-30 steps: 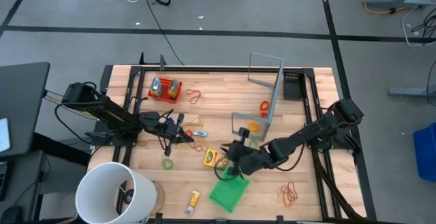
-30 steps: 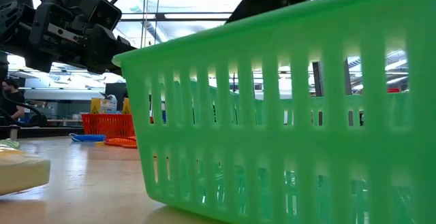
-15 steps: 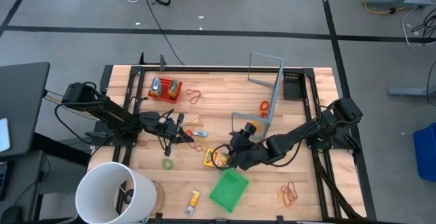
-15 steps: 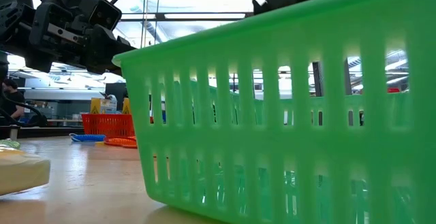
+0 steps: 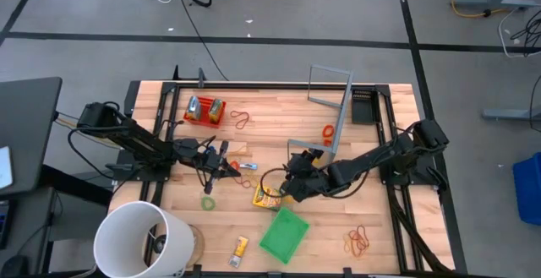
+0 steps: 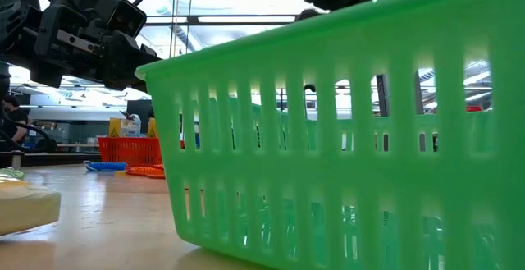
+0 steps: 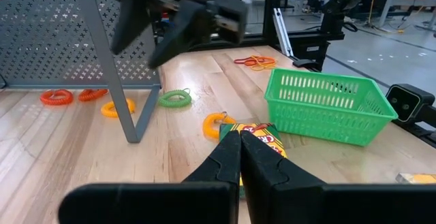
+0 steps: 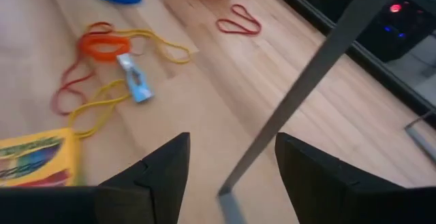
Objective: Pick & Place Office Desk Supplies
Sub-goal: Adjust the shelf on the table
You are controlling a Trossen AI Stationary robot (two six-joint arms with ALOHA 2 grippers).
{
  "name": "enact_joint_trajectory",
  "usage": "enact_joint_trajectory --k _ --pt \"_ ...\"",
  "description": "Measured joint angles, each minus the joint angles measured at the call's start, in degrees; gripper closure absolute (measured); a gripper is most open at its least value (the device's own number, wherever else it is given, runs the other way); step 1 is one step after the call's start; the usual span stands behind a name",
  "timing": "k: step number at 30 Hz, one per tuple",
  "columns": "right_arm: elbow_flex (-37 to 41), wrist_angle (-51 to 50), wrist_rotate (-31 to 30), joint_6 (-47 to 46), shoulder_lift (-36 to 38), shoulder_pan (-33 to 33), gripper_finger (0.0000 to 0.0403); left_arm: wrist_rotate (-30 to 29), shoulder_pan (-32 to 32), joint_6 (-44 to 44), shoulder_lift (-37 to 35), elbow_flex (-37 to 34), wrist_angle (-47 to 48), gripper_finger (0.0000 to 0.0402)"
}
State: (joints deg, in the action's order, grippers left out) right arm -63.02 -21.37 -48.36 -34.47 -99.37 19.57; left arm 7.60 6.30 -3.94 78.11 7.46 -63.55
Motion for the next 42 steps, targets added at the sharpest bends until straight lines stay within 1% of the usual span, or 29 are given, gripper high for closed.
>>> enact_joint_trajectory --k 7,10,12,14,16,20,21,23,25,27,31,34,38,42 --pt "0.00 0.66 -2.83 0.23 0.00 -4.31 0.0179 0.00 0.00 0.02 0.00 0.00 -0.02 0.0393" --pt "0.00 0.87 -2.99 0.42 0.00 -5.72 0.0180 0.01 -0.01 0.02 0.00 0.00 -0.02 0.0393" --pt "0.00 0.88 -3.00 0.43 0.00 -6.45 0.0187 0.02 -0.01 0.02 0.00 0.00 -0.02 0.0393" --pt "0.00 1.12 -2.95 0.84 -0.25 -6.92 0.0207 0.02 -0.01 0.02 0.00 0.00 -0.02 0.0393" --pt "0.02 1.20 -2.96 1.93 -0.92 -7.08 0.0242 0.02 -0.01 0.02 0.00 0.00 -0.02 0.0393" --pt "0.00 2.89 -2.53 3.14 -2.59 -7.19 0.0352 0.02 -0.01 0.02 0.00 0.00 0.05 0.0393" --pt "-0.20 3.58 -1.31 3.45 -3.26 -7.19 0.0359 0.02 0.01 0.01 0.00 0.00 0.03 0.0393" --pt "-0.34 4.68 -0.71 4.93 -4.16 -7.36 0.0360 0.02 -0.01 0.00 0.00 0.00 0.30 0.0393" --pt "-0.43 4.09 1.58 6.07 -5.16 -7.68 0.0365 0.04 0.01 -0.02 0.00 0.00 0.24 0.0393" --pt "-1.23 2.27 4.95 7.60 -6.08 -7.84 0.0378 0.02 -0.01 0.02 0.00 0.00 0.32 0.0393" --pt "-3.21 -5.50 6.47 9.38 -7.71 -7.17 0.0378 0.20 0.02 0.04 0.02 0.00 0.03 0.0393" --pt "-6.48 -11.79 7.85 5.91 -7.89 -6.56 0.0382 0.22 0.05 0.04 0.02 0.02 0.04 0.0393" --pt "-9.83 -21.44 6.94 -0.39 -8.20 -6.13 0.0393 0.24 0.05 0.06 0.02 0.02 0.00 0.0393" --pt "-10.39 -26.19 6.55 -1.51 -8.57 -5.30 0.0395 0.27 0.05 0.06 0.02 0.01 0.18 0.0393"
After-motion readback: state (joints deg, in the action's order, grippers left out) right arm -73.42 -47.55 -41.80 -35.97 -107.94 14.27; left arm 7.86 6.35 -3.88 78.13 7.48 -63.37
